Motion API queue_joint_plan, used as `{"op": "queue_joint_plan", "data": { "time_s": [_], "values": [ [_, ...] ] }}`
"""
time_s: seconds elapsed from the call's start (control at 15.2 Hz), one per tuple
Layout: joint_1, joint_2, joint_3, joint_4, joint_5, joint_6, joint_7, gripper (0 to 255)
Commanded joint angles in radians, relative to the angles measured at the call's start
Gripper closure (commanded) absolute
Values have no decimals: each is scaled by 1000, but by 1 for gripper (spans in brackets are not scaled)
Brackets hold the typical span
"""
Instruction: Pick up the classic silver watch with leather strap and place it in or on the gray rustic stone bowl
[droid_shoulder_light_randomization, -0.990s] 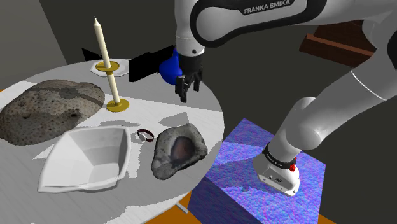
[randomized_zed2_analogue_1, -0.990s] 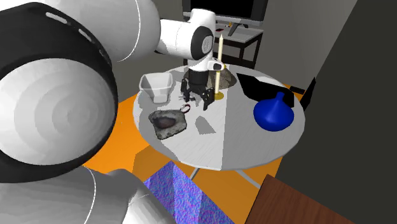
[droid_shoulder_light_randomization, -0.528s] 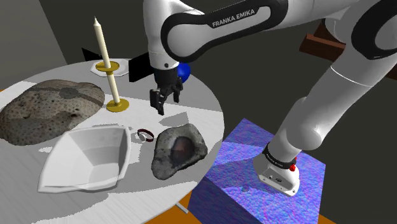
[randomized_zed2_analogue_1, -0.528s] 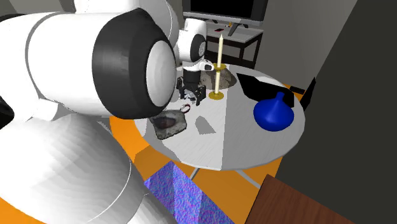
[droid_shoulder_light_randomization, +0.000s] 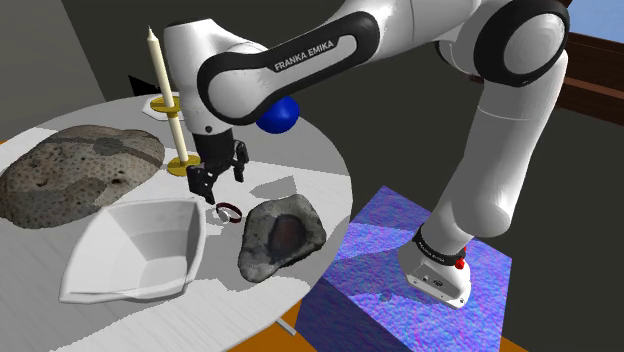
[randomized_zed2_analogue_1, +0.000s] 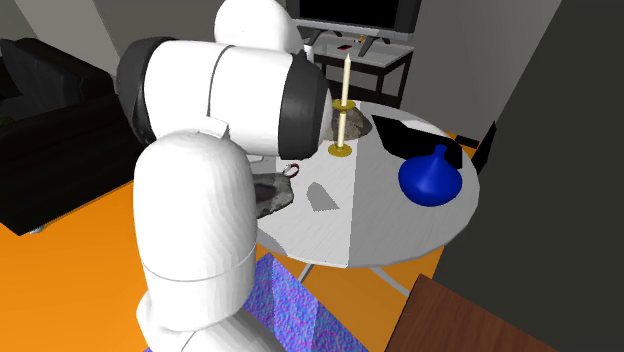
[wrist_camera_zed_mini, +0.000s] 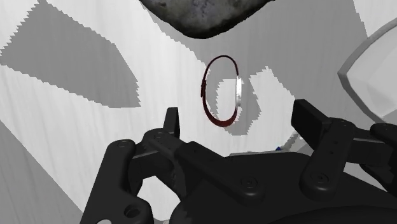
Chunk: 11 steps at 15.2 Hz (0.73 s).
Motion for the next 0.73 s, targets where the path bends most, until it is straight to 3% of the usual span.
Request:
{"op": "queue_joint_plan", "data": {
  "time_s": [0.0, 0.46, 0.66],
  "values": [
    [20, 44, 3, 44, -17, -4, 26, 0],
    [28, 73, -2, -25, -31, 91, 36, 0],
    [28, 73, -2, -25, -31, 91, 36, 0]
  ]
}}
